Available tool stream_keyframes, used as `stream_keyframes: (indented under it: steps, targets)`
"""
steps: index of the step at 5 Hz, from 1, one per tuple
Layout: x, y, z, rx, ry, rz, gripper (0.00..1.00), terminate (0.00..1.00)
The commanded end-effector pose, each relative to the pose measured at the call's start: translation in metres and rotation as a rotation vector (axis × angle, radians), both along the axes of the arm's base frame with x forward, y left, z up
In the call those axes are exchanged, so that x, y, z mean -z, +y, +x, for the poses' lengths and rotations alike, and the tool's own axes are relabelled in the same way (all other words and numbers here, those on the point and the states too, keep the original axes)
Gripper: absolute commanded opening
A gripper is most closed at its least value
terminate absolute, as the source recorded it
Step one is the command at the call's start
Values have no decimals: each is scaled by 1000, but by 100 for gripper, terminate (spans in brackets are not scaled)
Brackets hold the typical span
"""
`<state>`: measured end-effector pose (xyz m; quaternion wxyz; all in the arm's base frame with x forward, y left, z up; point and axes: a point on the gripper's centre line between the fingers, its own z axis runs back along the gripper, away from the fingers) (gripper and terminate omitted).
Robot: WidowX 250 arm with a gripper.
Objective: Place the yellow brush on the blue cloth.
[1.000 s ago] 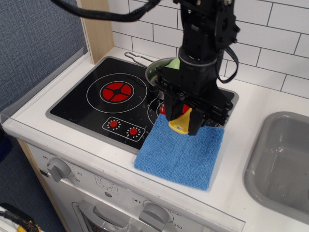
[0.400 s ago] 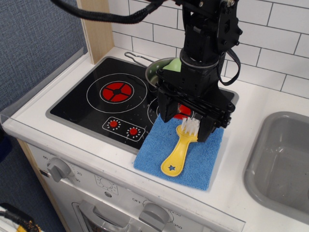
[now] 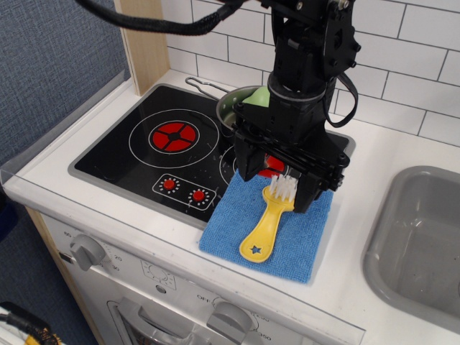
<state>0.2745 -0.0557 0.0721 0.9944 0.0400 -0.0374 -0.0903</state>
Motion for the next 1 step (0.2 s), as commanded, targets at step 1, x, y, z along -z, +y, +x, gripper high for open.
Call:
stream_keyframes:
  steps: [1]
  targets:
    - [-13,8,-7,-10,-46,-12,100,100]
